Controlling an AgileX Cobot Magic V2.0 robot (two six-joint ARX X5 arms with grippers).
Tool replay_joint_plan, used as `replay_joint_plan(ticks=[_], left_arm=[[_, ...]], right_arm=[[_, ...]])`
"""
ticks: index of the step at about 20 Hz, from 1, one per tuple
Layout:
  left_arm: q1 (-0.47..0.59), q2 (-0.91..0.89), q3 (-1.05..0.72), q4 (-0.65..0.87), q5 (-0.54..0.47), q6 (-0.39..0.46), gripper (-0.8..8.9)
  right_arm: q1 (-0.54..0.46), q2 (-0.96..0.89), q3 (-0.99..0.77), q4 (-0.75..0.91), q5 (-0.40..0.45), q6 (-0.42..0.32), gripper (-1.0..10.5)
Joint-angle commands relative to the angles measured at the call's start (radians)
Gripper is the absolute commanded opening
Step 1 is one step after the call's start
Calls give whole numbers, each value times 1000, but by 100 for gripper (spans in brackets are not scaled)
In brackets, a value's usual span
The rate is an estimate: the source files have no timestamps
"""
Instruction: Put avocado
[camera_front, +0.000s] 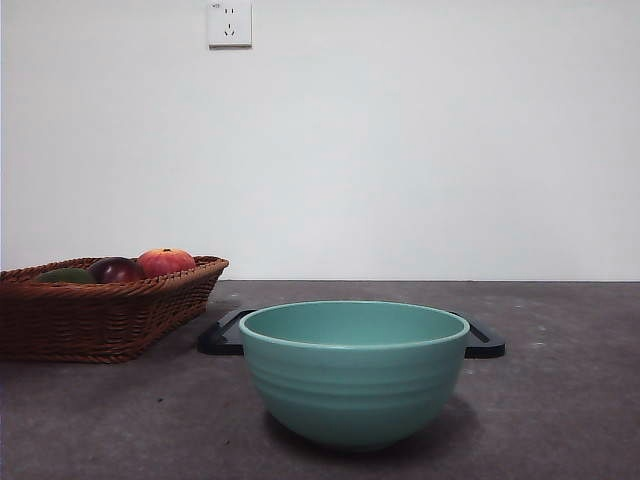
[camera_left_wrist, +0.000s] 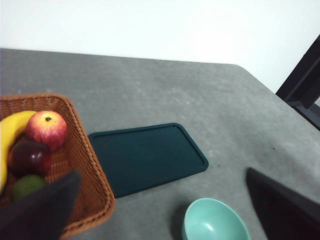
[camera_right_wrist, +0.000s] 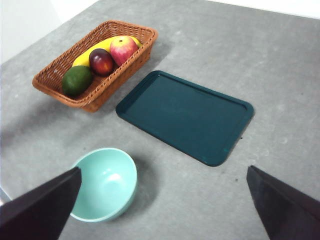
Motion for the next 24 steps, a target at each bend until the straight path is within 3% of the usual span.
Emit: replay_joint_plan(ticks=[1,6,9,11,17,21,24], left_arm=[[-2,3,18,13,5,5,625],[-2,12,18,7,-15,27,624],[-2,52,18,5,-171,39,624],[1,117,19,0,-220,37,624],[2,483,90,-64,-220,-57,624],[2,771,224,-152,-229,-47,621],[1,944,330,-173,-309,-24,620]], right_arm=[[3,5,19,5,-2,-8,620],[3,5,19,5,-2,-7,620],[3,5,19,5,-2,-6,620],[3,5,19,5,-2,-4,620],[4,5,19,5,-2,-4,620],[4,5,19,5,-2,-4,620],[4,5,19,5,-2,-4,620]])
